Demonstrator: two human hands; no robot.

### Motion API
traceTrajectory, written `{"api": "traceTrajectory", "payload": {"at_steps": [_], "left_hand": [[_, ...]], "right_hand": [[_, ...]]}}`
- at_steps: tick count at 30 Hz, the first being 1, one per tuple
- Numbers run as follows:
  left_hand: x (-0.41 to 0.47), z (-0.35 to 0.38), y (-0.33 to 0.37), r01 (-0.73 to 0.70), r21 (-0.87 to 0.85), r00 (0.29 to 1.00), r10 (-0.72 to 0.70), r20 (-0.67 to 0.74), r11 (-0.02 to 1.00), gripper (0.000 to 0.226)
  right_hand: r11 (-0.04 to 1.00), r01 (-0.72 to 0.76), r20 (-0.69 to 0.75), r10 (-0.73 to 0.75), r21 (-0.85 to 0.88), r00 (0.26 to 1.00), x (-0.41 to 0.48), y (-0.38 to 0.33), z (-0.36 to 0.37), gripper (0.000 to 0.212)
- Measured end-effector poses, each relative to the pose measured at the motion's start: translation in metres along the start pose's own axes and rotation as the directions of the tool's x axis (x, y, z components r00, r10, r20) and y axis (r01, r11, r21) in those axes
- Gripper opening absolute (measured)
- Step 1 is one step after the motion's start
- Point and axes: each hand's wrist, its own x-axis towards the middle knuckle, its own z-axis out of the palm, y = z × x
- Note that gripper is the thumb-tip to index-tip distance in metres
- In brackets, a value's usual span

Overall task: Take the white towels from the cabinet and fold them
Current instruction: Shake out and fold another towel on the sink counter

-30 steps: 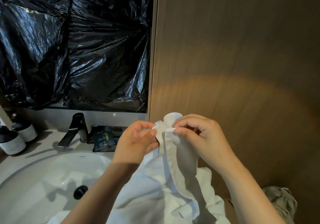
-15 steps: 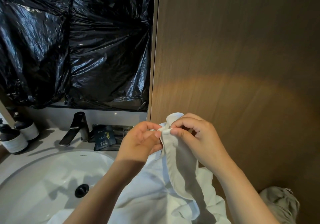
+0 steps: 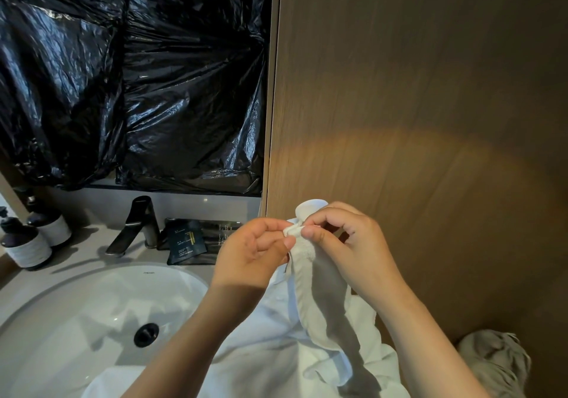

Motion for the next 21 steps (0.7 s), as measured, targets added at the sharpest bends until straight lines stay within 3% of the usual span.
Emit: {"api": "traceTrajectory", "payload": {"at_steps": [9,15,21], "left_hand": [[0.000,0.011,0.000,-0.123,0.128,0.976,0.143,-0.162,0.984,0.019],[0.020,0.007,0.030,-0.226,0.219,0.946,0.268,-0.185,0.949,0.019],[0.051,-0.004,0.084,-0.287,0.358,0.915,0.365,-0.173,0.889,0.023]], "right_hand": [[0.999,0.028,0.007,-0.028,-0.044,1.000,0.003,0.001,-0.003,0.009],[0.987,0.100,-0.016,-0.103,-0.124,0.995,0.019,-0.006,-0.007,0.011],[0.994,0.103,-0.029,-0.105,-0.043,0.994,0.038,-0.023,-0.018,0.018]]}}
